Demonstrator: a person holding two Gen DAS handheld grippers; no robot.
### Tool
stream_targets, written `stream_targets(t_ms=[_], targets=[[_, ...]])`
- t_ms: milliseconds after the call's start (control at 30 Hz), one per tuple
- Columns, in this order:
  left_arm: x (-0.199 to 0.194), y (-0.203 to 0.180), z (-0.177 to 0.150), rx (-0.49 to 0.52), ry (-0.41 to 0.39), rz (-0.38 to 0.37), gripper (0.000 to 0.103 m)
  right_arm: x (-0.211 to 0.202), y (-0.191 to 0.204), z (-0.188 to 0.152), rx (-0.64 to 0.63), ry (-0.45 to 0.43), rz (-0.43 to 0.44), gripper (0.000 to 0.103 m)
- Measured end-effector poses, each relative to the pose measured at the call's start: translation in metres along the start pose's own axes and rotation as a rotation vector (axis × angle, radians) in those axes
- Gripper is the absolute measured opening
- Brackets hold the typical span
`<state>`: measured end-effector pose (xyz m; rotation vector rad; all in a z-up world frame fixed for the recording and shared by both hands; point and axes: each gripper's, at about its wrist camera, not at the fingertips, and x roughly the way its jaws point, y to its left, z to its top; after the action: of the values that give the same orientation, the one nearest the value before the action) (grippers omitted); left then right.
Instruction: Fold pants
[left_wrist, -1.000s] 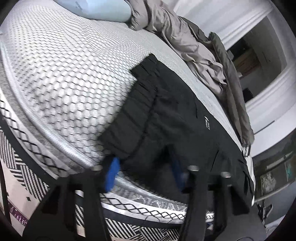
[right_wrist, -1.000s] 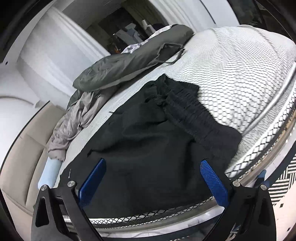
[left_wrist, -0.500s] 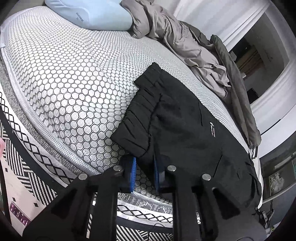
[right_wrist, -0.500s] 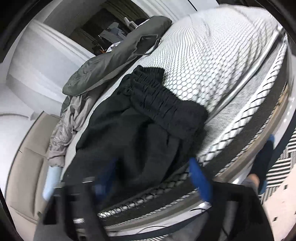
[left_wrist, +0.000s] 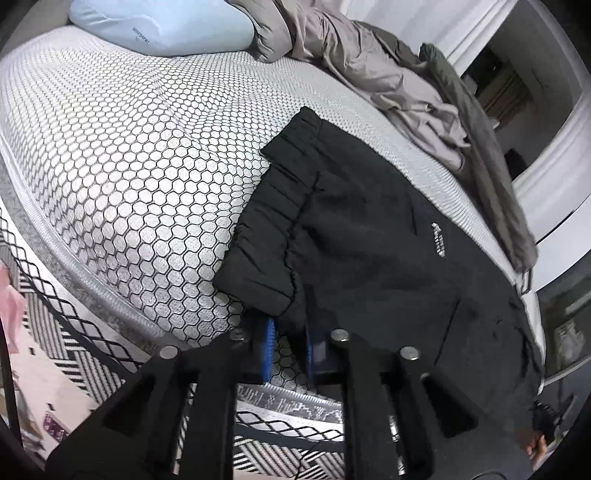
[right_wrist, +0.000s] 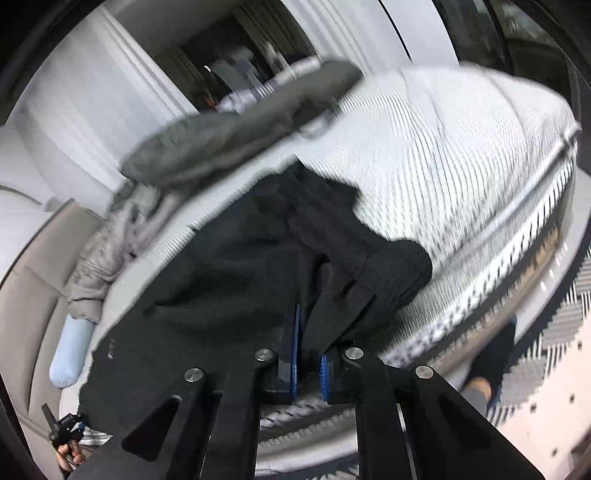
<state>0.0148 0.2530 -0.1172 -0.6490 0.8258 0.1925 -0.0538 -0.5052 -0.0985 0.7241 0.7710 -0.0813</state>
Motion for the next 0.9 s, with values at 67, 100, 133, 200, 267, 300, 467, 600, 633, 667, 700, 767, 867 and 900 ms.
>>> stream_targets(t_ms=[67, 100, 133, 200, 267, 300, 467, 600, 633, 667, 700, 767, 867, 900], targets=[[-0.007, 0.005, -0.002, -0.021, -0.014, -0.021, 0.005, -0.002, 0.0, -0.001, 0.01, -0.002, 0.022, 0.007], [-0.011, 0.006, -0.003, -0.016, -0.019, -0.02, 0.005, -0.008, 0.001, 0.0, 0.004, -0.015, 0.036, 0.007], [-0.015, 0.008, -0.005, -0.007, -0.024, -0.021, 0.003, -0.016, 0.002, 0.0, -0.006, -0.037, 0.052, 0.007], [-0.023, 0.015, -0.008, 0.002, -0.024, -0.017, 0.003, -0.028, 0.003, -0.004, -0.017, -0.054, 0.048, 0.007], [-0.028, 0.025, -0.011, -0.017, -0.02, -0.023, 0.003, -0.029, -0.001, -0.013, -0.03, -0.024, 0.022, 0.007], [-0.03, 0.029, -0.01, -0.03, -0.021, -0.035, 0.003, -0.026, -0.005, -0.017, -0.022, 0.0, 0.02, 0.007], [-0.049, 0.024, 0.006, -0.025, -0.066, -0.084, 0.002, -0.045, 0.001, -0.011, 0.008, -0.061, 0.079, 0.007], [-0.064, 0.009, 0.035, -0.002, -0.113, -0.126, 0.002, -0.066, 0.031, 0.012, -0.019, -0.17, 0.108, 0.006], [-0.066, 0.005, 0.044, 0.003, -0.123, -0.127, 0.002, -0.068, 0.041, 0.02, -0.032, -0.193, 0.108, 0.006], [-0.067, 0.0, 0.055, 0.007, -0.135, -0.127, 0.002, -0.067, 0.052, 0.032, -0.048, -0.216, 0.107, 0.006], [-0.066, -0.006, 0.065, 0.016, -0.144, -0.129, 0.002, -0.064, 0.062, 0.045, -0.064, -0.227, 0.111, 0.006], [-0.059, -0.017, 0.088, 0.011, -0.16, -0.125, 0.002, -0.051, 0.078, 0.071, -0.078, -0.235, 0.117, 0.006], [-0.036, -0.039, 0.125, 0.029, -0.167, -0.088, 0.003, -0.015, 0.103, 0.114, -0.089, -0.234, 0.112, 0.006], [-0.023, -0.047, 0.138, 0.027, -0.163, -0.069, 0.003, 0.0, 0.111, 0.129, -0.095, -0.225, 0.103, 0.006]])
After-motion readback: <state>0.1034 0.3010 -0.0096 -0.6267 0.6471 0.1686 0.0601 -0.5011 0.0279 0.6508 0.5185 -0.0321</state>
